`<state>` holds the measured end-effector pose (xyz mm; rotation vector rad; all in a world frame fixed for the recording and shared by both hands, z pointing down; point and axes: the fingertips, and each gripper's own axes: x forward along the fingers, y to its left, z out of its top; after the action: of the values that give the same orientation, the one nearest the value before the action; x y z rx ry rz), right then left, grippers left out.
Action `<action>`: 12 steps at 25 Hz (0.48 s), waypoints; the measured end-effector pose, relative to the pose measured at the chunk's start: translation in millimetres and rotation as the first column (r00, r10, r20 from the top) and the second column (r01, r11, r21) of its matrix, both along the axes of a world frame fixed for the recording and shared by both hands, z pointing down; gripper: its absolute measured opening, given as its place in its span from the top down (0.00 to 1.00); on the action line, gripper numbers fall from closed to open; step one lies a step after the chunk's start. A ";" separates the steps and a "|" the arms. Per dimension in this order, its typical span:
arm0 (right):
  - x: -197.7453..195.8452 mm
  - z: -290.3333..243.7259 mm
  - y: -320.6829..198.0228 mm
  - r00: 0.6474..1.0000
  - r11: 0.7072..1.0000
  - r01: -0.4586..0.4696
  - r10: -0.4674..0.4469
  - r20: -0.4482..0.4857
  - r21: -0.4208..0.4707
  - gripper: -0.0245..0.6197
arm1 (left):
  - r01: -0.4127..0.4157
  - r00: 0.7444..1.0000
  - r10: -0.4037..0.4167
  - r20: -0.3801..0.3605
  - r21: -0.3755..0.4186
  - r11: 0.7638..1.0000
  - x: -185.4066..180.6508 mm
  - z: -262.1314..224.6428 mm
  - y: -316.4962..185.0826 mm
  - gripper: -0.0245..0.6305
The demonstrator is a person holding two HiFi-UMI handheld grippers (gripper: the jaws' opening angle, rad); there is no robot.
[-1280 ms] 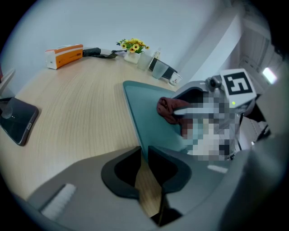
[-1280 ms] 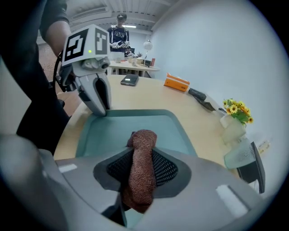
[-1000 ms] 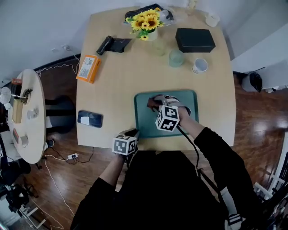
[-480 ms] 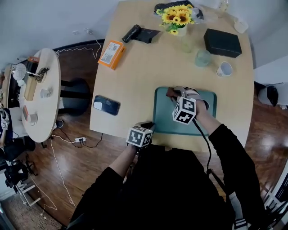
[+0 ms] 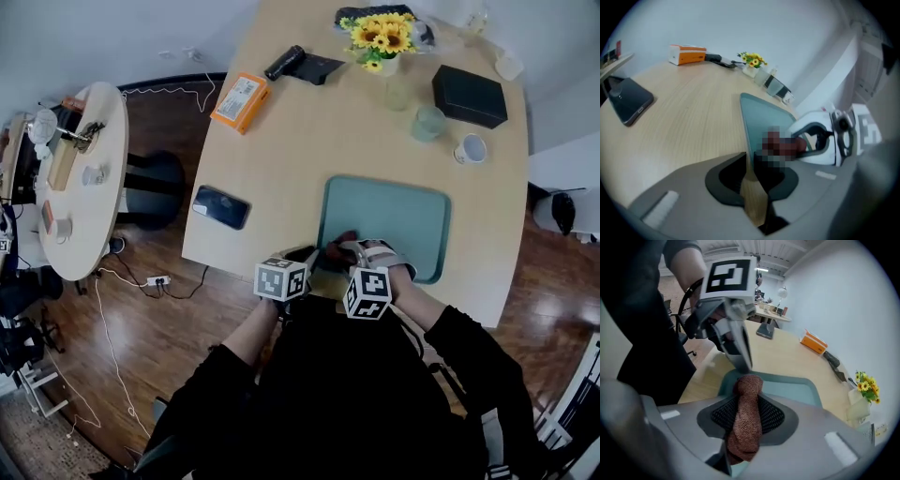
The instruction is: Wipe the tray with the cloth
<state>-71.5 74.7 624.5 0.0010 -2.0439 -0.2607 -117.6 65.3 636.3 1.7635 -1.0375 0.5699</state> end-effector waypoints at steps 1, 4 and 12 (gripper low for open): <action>-1.0 -0.1 8.3 1.000 1.000 0.015 -0.015 0.001 0.003 0.78 | 0.036 0.999 -0.036 -0.019 0.004 0.999 -2.9 -1.4 -0.2 0.91; -3.6 0.4 19.2 0.999 0.999 0.051 -0.051 -0.004 0.019 0.78 | 0.038 0.999 -0.038 -0.030 0.007 0.999 -2.8 -0.4 4.2 0.91; -26.3 5.1 -34.1 0.995 0.995 0.096 -0.096 -0.004 -0.010 0.78 | 0.038 0.995 -0.038 -0.088 -0.003 0.999 2.6 0.0 2.8 0.91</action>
<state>-97.8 40.6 629.6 -0.1043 -2.0437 -0.3105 -115.0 68.1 636.3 1.7482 -1.0071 0.4650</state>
